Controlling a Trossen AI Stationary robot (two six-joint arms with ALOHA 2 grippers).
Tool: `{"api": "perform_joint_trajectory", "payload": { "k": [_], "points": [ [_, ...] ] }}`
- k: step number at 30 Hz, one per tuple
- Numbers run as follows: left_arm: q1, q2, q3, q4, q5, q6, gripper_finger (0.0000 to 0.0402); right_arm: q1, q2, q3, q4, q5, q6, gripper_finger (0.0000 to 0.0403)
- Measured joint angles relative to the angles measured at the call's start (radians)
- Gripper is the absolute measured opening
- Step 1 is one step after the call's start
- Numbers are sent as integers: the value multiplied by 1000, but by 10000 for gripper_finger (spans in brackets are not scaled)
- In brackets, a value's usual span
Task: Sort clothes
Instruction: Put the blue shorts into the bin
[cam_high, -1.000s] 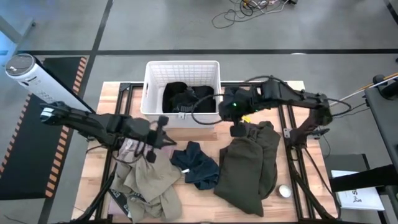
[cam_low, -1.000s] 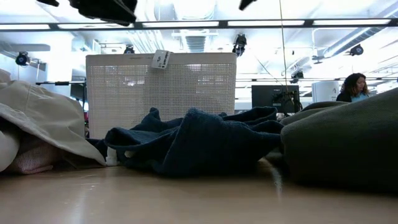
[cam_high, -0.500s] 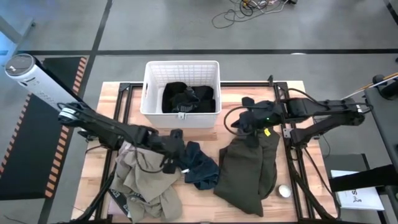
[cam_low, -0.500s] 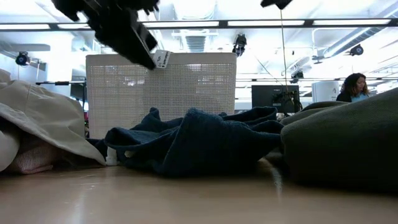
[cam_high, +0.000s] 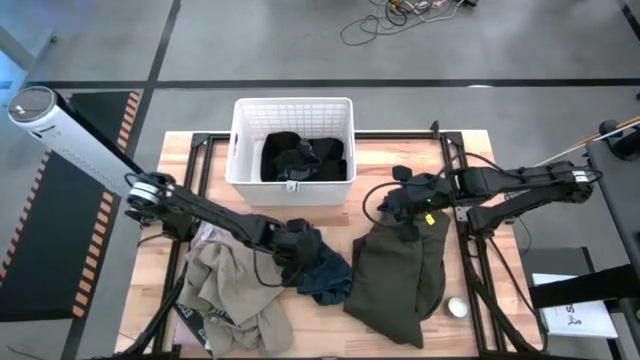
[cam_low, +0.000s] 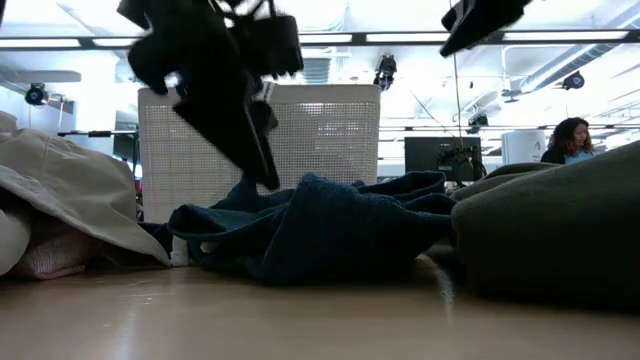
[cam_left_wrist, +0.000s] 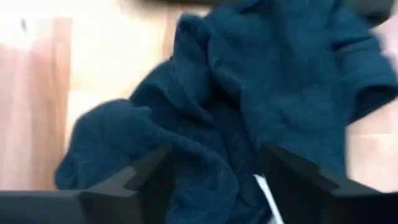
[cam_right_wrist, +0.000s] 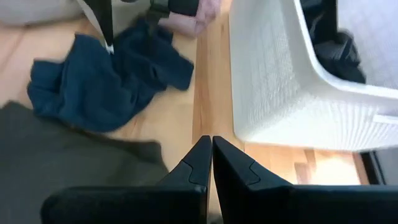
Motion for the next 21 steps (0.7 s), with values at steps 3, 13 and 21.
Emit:
{"api": "perform_joint_trajectory", "payload": {
  "k": [3, 13, 21],
  "points": [
    [0, 64, 20, -18, -6, 0, 263, 0, -3, -23, 37, 0, 16, 0],
    [8, 230, 103, -50, -7, -18, 233, 0, -7, -30, 51, 0, 25, 0],
    [6, 214, 234, -228, -170, 126, 19, 0, -8, -29, 82, 1, 25, 0]
  ]
}}
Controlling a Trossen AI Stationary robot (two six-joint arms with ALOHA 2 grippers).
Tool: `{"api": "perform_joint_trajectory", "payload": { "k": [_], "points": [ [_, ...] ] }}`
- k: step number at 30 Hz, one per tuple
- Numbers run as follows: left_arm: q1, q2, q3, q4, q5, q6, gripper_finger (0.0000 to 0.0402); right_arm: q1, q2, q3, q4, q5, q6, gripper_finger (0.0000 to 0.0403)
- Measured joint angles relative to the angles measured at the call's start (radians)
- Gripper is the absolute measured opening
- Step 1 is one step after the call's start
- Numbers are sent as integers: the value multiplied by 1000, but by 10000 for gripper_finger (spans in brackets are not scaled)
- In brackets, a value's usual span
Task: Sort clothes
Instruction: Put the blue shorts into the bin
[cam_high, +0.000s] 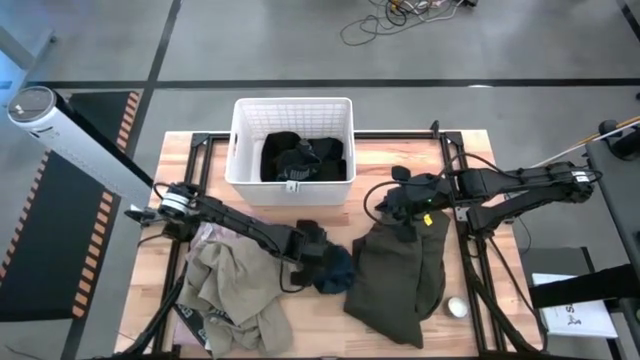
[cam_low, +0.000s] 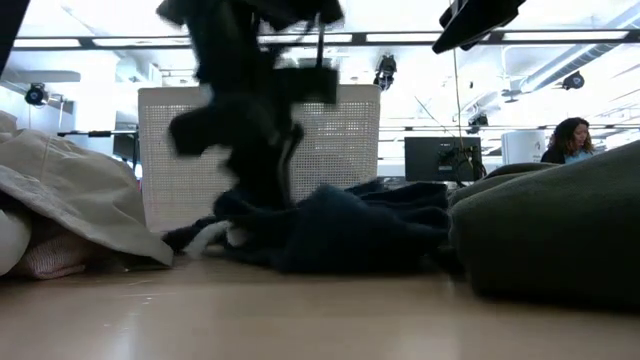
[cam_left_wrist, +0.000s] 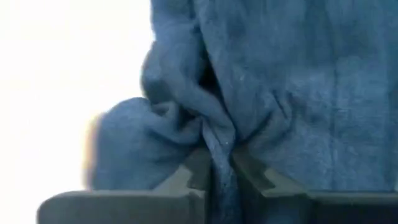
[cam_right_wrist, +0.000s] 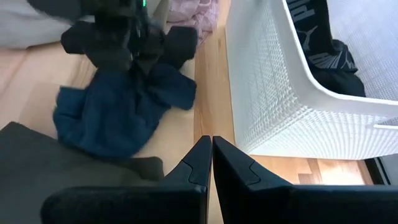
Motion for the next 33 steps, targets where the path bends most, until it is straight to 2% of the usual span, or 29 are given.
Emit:
{"api": "perform_joint_trajectory", "payload": {
  "k": [7, 17, 28, 33],
  "points": [
    [2, -134, 103, -139, -187, 30, 9, 5, 0, 1, 20, 1, 0, 0],
    [6, -351, 109, -299, -456, -91, 6, 39, 0, 1, 19, 8, 0, 0],
    [9, -501, 109, -286, -690, -63, 5, 44, 0, 1, 37, 36, -5, 0],
    [25, -551, 108, -187, -748, 50, 5, 44, 0, 1, 61, 36, -10, 0]
  ]
}}
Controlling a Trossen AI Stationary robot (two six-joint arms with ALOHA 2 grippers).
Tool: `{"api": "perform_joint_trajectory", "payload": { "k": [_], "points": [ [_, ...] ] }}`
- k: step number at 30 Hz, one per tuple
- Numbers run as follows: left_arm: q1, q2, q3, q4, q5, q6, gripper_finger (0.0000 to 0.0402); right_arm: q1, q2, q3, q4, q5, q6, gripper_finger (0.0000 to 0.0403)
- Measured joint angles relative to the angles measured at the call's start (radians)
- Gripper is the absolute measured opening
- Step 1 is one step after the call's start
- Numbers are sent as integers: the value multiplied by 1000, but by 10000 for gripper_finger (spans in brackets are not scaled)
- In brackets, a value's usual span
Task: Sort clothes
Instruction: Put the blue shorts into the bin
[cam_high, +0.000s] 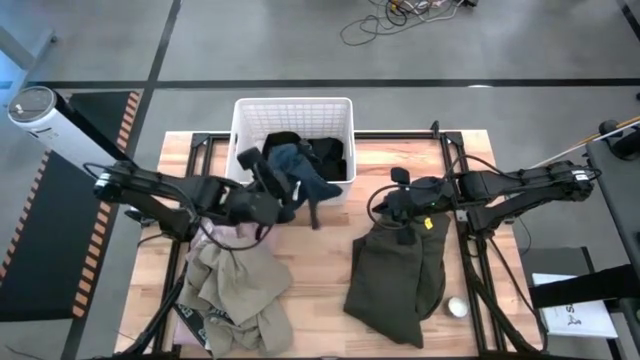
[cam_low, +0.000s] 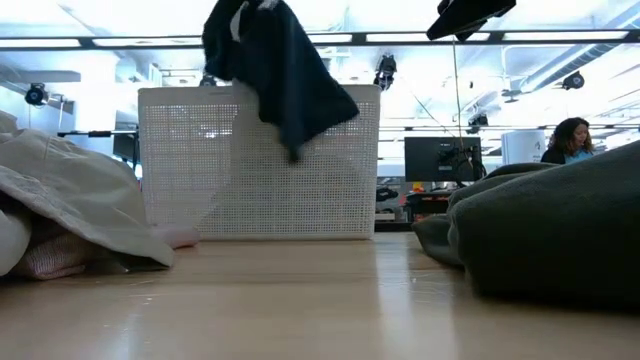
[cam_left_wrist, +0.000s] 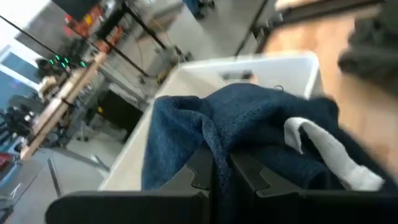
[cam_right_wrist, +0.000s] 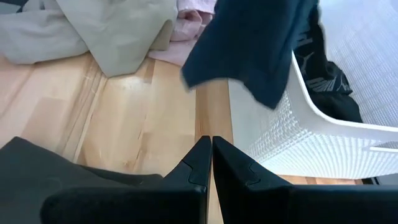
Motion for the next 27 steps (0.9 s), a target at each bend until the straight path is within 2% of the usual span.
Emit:
{"api": "perform_joint_trajectory", "payload": {
  "k": [6, 17, 23, 27],
  "points": [
    [32, -64, 1, 184, -5, 193, 4, 0, 0, 0, 8, 0, -7, 0],
    [182, -102, 48, 162, 4, 302, 4, 0, 0, 0, 49, 0, -10, 0],
    [301, -90, 42, 123, 212, 267, 14, 0, 0, 0, 57, 0, -21, 0],
    [344, -71, 10, 93, 241, 246, 20, 0, 0, 0, 56, 0, -22, 0]
  ]
}}
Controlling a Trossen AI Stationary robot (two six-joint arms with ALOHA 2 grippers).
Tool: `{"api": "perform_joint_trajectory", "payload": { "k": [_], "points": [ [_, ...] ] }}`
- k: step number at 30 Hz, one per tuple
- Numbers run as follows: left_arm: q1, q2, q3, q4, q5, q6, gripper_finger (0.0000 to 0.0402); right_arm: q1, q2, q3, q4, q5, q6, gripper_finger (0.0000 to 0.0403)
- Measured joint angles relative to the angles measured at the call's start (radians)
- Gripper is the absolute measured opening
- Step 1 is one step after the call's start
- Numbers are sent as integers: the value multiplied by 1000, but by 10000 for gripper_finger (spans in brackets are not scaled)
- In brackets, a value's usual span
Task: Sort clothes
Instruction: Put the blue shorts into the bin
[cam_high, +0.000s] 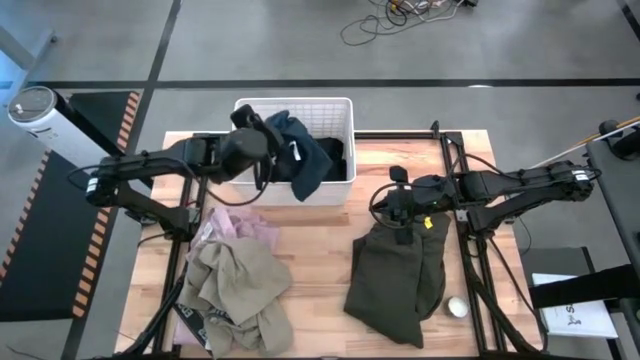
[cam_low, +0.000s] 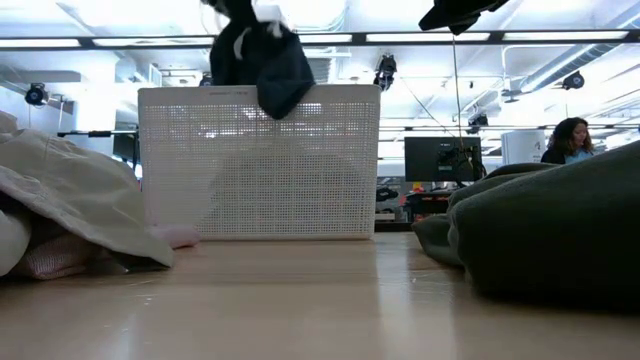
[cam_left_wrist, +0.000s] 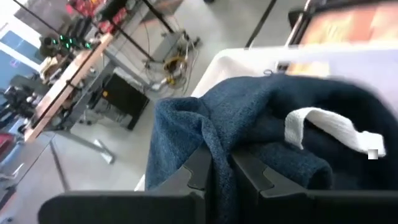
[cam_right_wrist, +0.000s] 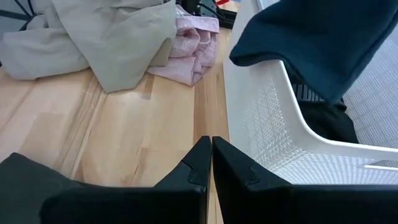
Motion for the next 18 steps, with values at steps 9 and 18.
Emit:
{"api": "perform_joint_trajectory", "payload": {
  "k": [9, 18],
  "points": [
    [131, 6, -116, 1, 52, -59, 8, 0, 0, 0, 0, 0, -2, 0],
    [324, 6, -222, 93, 229, -62, 9, 0, 0, 0, 0, 0, -6, 0]
  ]
}}
